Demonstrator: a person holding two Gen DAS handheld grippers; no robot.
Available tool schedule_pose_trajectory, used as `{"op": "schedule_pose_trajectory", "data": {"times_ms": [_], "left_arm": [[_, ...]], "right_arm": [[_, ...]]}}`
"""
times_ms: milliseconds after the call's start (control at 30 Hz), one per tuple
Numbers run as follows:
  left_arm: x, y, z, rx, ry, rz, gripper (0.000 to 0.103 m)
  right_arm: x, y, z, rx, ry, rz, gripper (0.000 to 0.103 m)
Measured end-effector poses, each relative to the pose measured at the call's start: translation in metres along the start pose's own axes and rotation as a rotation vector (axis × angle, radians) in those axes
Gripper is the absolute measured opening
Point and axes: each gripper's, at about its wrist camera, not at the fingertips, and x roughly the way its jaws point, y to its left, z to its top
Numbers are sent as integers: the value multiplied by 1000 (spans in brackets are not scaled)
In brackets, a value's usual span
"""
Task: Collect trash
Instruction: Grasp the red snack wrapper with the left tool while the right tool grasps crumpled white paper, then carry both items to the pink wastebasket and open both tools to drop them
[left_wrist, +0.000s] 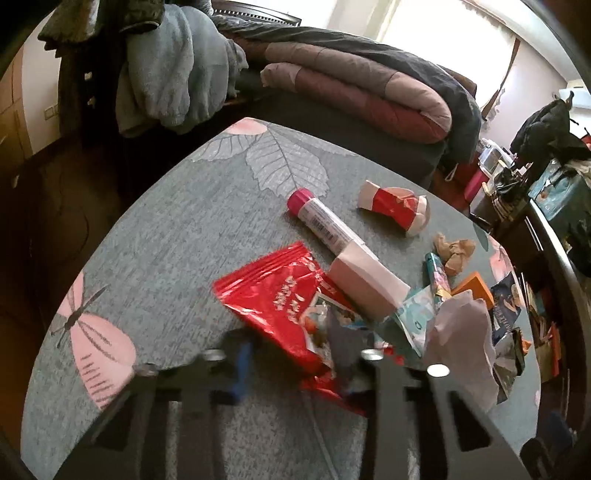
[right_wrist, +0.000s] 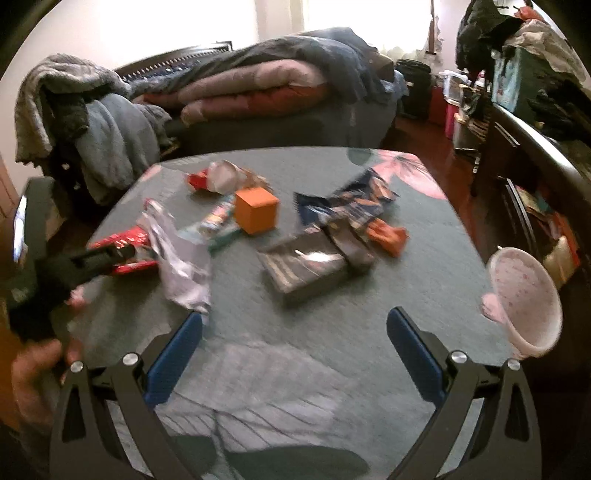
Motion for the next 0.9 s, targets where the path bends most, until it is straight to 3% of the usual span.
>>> {"op": "schedule_pose_trajectory", "data": {"times_ms": [167, 233, 300, 533, 567, 600, 900], "left_arm": [[-1, 2, 5, 19, -37, -13, 6], [-7, 3, 7, 32, -72, 4, 5], [-15, 7, 9, 33, -95, 1, 4], [-41, 28, 16, 15, -159, 7, 4], [-45, 30, 17, 12, -165, 4, 4], [-49, 32, 17, 11, -171, 3, 4], [-93, 16, 12, 77, -253, -20, 4]], "right_arm": [[19, 26, 14, -4, 6, 103, 99], [27, 36, 17, -10, 15, 141, 93], [37, 47, 21, -16, 37, 169, 79], [73, 75, 25, -52, 121, 185, 53], [78, 77, 26, -52, 138, 189, 43], [81, 78, 26, -52, 147, 193, 40], [40, 62, 22, -37, 40, 211, 35]]}}
